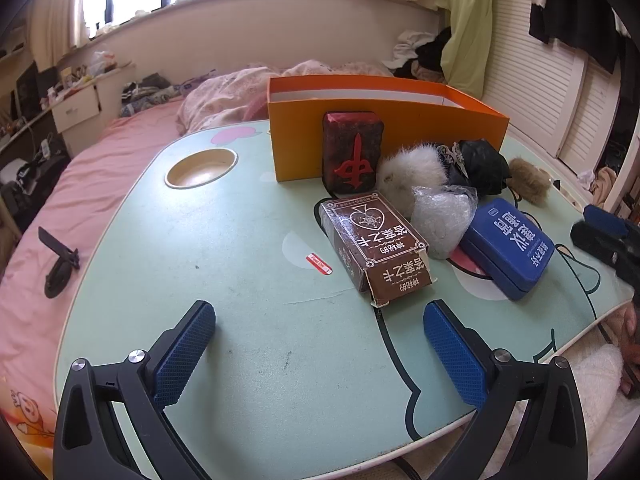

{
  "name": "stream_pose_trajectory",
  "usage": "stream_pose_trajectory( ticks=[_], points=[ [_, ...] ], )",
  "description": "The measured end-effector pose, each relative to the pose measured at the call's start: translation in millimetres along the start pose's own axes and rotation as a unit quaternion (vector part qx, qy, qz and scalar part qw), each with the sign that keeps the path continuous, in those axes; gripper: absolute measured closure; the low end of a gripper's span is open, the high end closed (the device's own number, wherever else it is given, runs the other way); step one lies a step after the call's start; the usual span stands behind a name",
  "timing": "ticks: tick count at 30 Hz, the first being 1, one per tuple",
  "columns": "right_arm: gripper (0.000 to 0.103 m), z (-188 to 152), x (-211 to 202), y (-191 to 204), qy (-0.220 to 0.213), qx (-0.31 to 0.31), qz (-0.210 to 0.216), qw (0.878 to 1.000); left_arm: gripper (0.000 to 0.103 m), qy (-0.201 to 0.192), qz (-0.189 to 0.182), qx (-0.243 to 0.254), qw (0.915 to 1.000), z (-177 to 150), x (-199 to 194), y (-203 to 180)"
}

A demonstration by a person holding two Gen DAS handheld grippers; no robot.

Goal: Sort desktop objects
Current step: 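Reach the right gripper into the orange box toward the keychains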

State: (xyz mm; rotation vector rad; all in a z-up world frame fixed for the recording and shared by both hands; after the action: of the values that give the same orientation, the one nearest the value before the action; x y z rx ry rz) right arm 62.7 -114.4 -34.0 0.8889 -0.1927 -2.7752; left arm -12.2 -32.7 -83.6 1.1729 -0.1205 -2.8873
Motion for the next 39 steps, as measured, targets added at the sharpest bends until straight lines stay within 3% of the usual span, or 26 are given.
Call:
stream_pose_trajectory(
  ticks=[3,6,7,8,12,15,17,18,19,21,23,26,31,32,34,39],
  points=[
    [0.005,37,0,9,-0.027,0.016,0.021,0.999,0.000,0.000,0.001,0.000,1.0000,1,-1,-1],
    [0.020,80,7,29,-0.035,0.016,0.054,0.998,0.000,0.000,0.001,0.000,1.0000,1,-1,-1],
    [0.030,92,11,38,-0.030,0.013,0.068,0.997,0.000,0.000,0.001,0.000,1.0000,1,-1,-1],
    [0.038,108,21,51,-0.018,0.010,0.089,0.996,0.000,0.000,0.001,0.000,1.0000,1,-1,-1],
    [0.042,144,81,91,0.082,0.010,0.136,0.987,0.000,-0.001,0.000,-0.001,1.0000,1,0,-1],
    [0.042,142,136,112,0.173,0.021,0.160,0.972,0.000,-0.004,-0.001,-0.002,1.0000,3,-2,-1],
    [0.043,135,174,120,0.219,-0.007,0.135,0.966,0.000,-0.004,-0.001,-0.002,1.0000,3,-3,0],
    [0.046,130,185,120,0.231,-0.025,0.121,0.965,0.000,-0.005,-0.001,-0.002,1.0000,3,-3,0],
    [0.057,122,199,120,0.252,-0.037,0.117,0.960,0.000,-0.006,0.000,-0.001,1.0000,3,-4,-1],
    [0.061,113,212,116,0.279,-0.014,0.137,0.950,0.000,-0.008,-0.001,-0.002,1.0000,3,-4,-1],
    [0.061,108,221,119,0.287,0.020,0.172,0.942,0.000,-0.009,-0.002,-0.002,1.0000,3,-5,-1],
    [0.059,94,237,118,0.312,0.015,0.148,0.938,0.000,-0.007,-0.001,-0.002,1.0000,3,-4,-1],
    [0.059,95,234,105,0.335,0.042,0.157,0.928,0.000,-0.007,-0.002,-0.004,1.0000,3,-3,0],
    [0.067,95,231,94,0.338,0.043,0.138,0.930,0.000,-0.008,-0.001,-0.004,1.0000,3,-4,0],
    [0.079,88,228,56,0.349,0.000,0.036,0.936,0.000,-0.008,-0.001,-0.004,1.0000,4,-3,0],
    [0.081,119,207,40,0.268,0.135,0.133,0.945,0.000,-0.009,0.000,-0.003,1.0000,5,-1,0]
  ],
)
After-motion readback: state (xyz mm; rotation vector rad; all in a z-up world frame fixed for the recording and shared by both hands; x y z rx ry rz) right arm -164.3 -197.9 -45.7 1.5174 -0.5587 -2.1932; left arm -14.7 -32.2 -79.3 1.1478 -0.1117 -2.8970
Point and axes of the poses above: each gripper's, at about its wrist camera, not at the fingertips, and x roughly the way its jaws point, y to its left, z to its top, the point moved 10 cm from there along x, roughly the way its jaws point, and after that the axes turned 10 degrees about z, right-handed, at the moved point
